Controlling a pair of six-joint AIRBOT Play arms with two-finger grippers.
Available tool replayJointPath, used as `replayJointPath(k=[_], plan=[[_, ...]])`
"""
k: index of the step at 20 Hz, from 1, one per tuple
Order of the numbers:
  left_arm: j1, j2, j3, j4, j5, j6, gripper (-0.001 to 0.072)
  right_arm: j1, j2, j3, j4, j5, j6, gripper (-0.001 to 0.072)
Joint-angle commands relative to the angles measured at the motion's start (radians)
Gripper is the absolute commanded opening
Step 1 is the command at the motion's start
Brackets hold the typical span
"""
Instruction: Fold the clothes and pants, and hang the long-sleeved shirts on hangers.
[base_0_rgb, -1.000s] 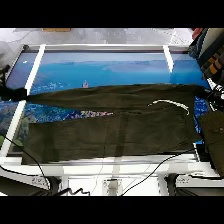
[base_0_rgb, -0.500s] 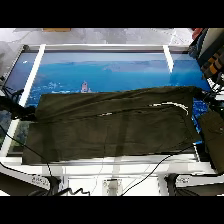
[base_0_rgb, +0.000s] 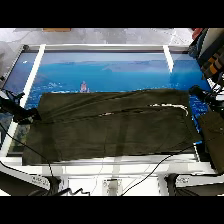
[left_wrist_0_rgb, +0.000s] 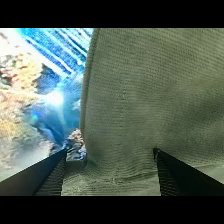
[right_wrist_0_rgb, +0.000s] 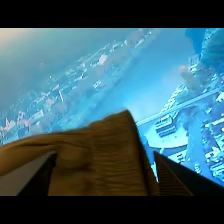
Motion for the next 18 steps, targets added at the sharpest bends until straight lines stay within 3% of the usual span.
replayJointPath(k=[1,5,6,7,8,9,11,12,16,18], plan=[[0.0,0.019,0.013,-0.005,0.005,-0.012,0.0612,0.0,0.019,0.001,0.0,0.029,0.0,0.0694],[0.002,0.093,0.088,-0.005,0.005,-0.011,0.0611,0.0,0.122,0.001,-0.024,0.039,0.0,0.0682],[0.002,0.12,0.113,-0.006,0.005,-0.011,0.0611,0.0,0.163,0.001,-0.047,0.046,0.008,0.0613],[0.002,0.146,0.13,-0.005,0.007,-0.011,0.0609,-0.002,0.212,0.001,-0.096,0.069,0.027,0.0332],[0.002,0.175,0.135,-0.006,0.013,-0.01,0.0549,-0.008,0.264,0.001,-0.146,0.116,0.034,0.0027],[0.002,0.197,0.134,-0.006,0.011,0.001,0.0434,-0.02,0.312,0.001,-0.183,0.166,0.048,0.0034],[0.004,0.23,0.132,-0.061,0.023,0.004,0.0083,-0.066,0.409,0.001,-0.267,0.299,0.13,0.0034],[0.004,0.238,0.132,-0.138,0.028,0.004,0.0015,-0.099,0.457,0.001,-0.312,0.396,0.186,0.0034],[-0.026,0.264,0.127,-0.457,0.031,0.105,0.0013,-0.248,0.549,-0.029,-0.518,1.001,0.329,0.0033],[-0.057,0.301,0.122,-0.469,0.03,0.161,0.0012,-0.32,0.579,-0.11,-0.526,1.157,0.33,0.0033]])
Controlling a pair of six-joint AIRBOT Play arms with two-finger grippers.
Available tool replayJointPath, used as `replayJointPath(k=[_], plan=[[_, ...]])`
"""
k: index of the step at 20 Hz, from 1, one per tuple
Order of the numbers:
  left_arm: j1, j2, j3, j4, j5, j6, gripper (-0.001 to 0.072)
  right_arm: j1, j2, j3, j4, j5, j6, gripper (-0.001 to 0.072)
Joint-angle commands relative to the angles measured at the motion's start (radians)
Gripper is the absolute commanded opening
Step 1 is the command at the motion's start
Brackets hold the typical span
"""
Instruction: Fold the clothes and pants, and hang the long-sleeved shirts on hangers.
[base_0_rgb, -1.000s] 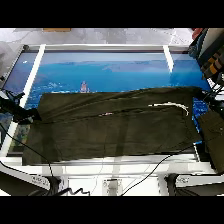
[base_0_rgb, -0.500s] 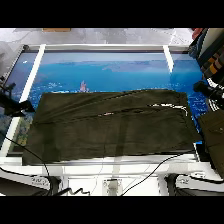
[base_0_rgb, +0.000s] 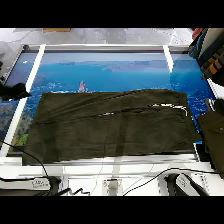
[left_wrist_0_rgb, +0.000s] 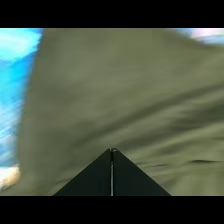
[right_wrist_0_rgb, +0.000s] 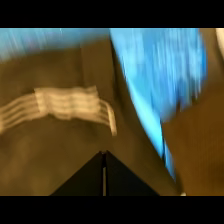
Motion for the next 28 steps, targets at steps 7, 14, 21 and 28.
replayJointPath(k=[7,14,21,28], plan=[[-0.059,0.24,-0.182,-0.132,0.051,0.204,0.0014,-0.137,0.366,-0.476,-0.097,0.107,0.139,0.0034],[-0.059,0.237,-0.241,-0.132,0.094,0.211,0.0014,-0.138,0.354,-0.609,-0.097,-0.19,0.516,0.0476],[-0.059,0.226,-0.259,-0.132,0.113,0.21,0.0014,-0.138,0.117,-0.608,-0.056,-0.333,0.487,0.0476],[-0.059,0.226,-0.259,-0.132,0.112,0.19,0.0014,-0.227,0.013,-0.608,-0.01,-0.433,0.475,0.0453]])
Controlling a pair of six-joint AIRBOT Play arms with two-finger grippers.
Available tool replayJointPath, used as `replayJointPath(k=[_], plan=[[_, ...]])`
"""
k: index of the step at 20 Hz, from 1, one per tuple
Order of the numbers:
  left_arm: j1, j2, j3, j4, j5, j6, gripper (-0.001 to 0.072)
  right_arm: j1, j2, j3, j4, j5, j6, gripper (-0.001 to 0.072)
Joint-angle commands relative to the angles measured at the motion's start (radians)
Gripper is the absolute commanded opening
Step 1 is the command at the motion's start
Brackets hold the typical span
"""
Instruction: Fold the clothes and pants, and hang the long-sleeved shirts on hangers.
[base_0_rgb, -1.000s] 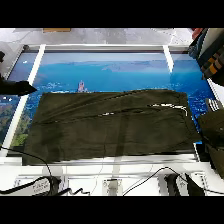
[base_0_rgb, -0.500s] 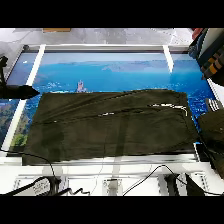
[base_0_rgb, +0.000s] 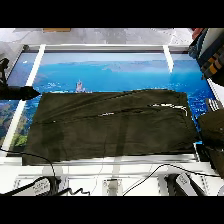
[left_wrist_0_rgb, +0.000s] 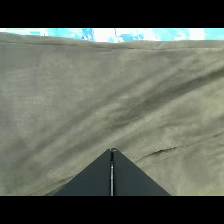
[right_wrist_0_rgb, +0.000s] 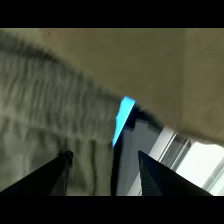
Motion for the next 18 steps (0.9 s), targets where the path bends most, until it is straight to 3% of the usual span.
replayJointPath(k=[1,2,5,9,12,13,14,16,18], plan=[[-0.001,-0.001,0.0,0.0,0.0,-0.008,0.0014,-0.066,-0.048,0.0,0.028,-0.047,-0.048,0.0447],[-0.001,-0.002,0.0,0.0,0.0,-0.008,0.0014,-0.084,-0.057,-0.001,0.06,-0.052,-0.106,0.0396],[-0.002,-0.003,0.0,0.0,-0.003,-0.016,0.0014,-0.121,-0.109,-0.001,0.261,-0.047,-0.348,0.0389],[-0.002,-0.004,0.0,0.0,-0.002,-0.034,0.0015,-0.122,-0.189,-0.001,0.395,-0.048,-0.513,0.0383],[-0.002,-0.004,0.0,-0.002,-0.002,-0.034,0.0025,-0.122,-0.189,0.002,0.396,-0.087,-0.589,0.0216],[-0.002,-0.004,0.0,-0.001,-0.003,-0.035,0.002,-0.122,-0.189,0.002,0.395,-0.082,-0.615,0.0117],[-0.002,-0.003,0.0,0.005,-0.009,-0.065,0.0014,-0.122,-0.185,0.002,0.394,-0.073,-0.623,0.0032],[0.004,0.005,0.0,0.099,-0.02,-0.236,0.0012,-0.122,-0.166,0.002,0.395,-0.061,-0.623,0.0034],[0.002,0.039,-0.001,0.315,-0.079,-0.317,0.0012,-0.122,-0.139,0.002,0.394,-0.047,-0.623,0.0034]])
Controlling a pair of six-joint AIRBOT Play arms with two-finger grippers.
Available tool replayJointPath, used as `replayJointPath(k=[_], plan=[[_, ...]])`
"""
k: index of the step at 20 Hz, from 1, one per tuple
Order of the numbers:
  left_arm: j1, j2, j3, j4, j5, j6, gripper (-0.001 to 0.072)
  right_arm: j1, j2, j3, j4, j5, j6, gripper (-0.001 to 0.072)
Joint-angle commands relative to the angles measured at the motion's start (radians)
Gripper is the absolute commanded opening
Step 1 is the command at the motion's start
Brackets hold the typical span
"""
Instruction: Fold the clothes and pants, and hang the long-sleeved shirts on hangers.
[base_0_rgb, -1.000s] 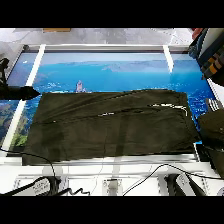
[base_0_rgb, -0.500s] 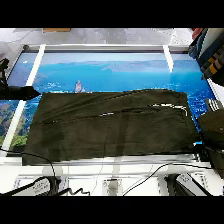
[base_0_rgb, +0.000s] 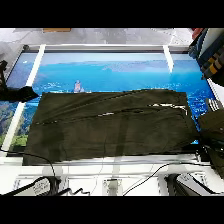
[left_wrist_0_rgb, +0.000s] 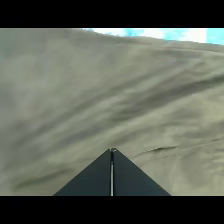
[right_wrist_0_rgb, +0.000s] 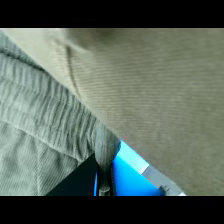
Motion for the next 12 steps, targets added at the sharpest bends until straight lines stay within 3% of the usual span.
replayJointPath(k=[1,3,6,7,8,9,12], plan=[[0.001,0.05,-0.008,0.322,-0.098,-0.159,0.0012,0.0,0.035,0.001,0.012,0.022,-0.029,0.0034],[0.038,0.13,-0.087,0.478,-0.143,-0.159,0.0013,0.0,0.046,0.001,0.018,0.037,-0.029,0.0034],[0.168,0.248,-0.315,0.475,-0.125,-0.158,0.0015,0.0,0.045,0.001,0.02,0.046,-0.026,0.0034],[0.215,0.271,-0.402,0.474,-0.125,-0.154,0.006,0.0,0.045,0.001,0.02,0.051,-0.026,0.0035],[0.256,0.285,-0.479,0.474,-0.124,-0.145,0.0206,0.0,0.045,0.001,0.02,0.06,-0.026,0.0035],[0.298,0.29,-0.551,0.467,-0.119,-0.119,0.03,0.0,0.045,0.001,0.02,0.064,-0.026,0.0034],[0.405,0.289,-0.658,0.467,-0.078,-0.018,0.03,0.0,0.045,0.001,0.02,0.074,-0.026,0.0035]])
